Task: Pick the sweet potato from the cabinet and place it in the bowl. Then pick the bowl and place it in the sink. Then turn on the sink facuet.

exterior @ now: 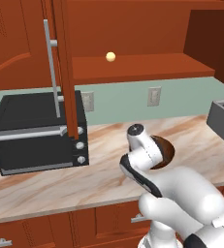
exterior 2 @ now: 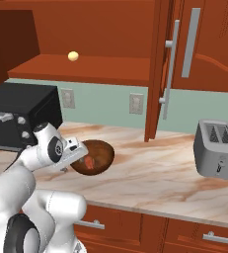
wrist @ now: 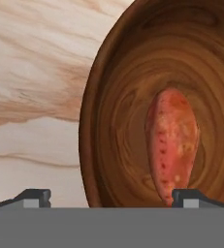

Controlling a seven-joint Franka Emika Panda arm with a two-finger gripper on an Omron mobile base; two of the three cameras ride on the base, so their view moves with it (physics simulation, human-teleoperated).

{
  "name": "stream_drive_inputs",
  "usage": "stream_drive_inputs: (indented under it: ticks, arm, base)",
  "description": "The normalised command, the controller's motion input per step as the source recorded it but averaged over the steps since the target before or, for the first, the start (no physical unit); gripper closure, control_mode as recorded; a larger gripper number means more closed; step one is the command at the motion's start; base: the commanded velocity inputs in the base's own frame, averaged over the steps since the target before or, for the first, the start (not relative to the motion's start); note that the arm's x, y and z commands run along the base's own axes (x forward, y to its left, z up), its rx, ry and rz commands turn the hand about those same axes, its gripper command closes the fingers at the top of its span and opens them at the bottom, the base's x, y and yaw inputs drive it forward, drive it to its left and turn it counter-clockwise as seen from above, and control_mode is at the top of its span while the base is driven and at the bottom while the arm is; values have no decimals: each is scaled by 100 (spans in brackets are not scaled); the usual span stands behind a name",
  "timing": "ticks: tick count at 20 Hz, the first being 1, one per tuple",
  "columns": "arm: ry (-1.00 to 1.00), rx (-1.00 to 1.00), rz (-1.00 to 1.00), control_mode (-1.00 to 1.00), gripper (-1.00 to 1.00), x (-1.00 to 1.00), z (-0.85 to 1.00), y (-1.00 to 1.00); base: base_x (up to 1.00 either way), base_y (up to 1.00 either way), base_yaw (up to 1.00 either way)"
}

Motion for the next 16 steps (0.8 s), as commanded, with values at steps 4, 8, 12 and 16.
stream_drive_inputs:
  ticks: [4,8,12,16]
  arm:
    - [1,-8,3,-100,-100,14,-32,-15]
    - [0,-1,2,-100,100,0,-23,-18]
    - [4,0,1,-100,100,0,-20,-18]
    - [5,0,-1,-100,100,-19,-14,-5]
  base:
    - [0,0,0]
    - [0,0,0]
    - [0,0,0]
    - [0,0,0]
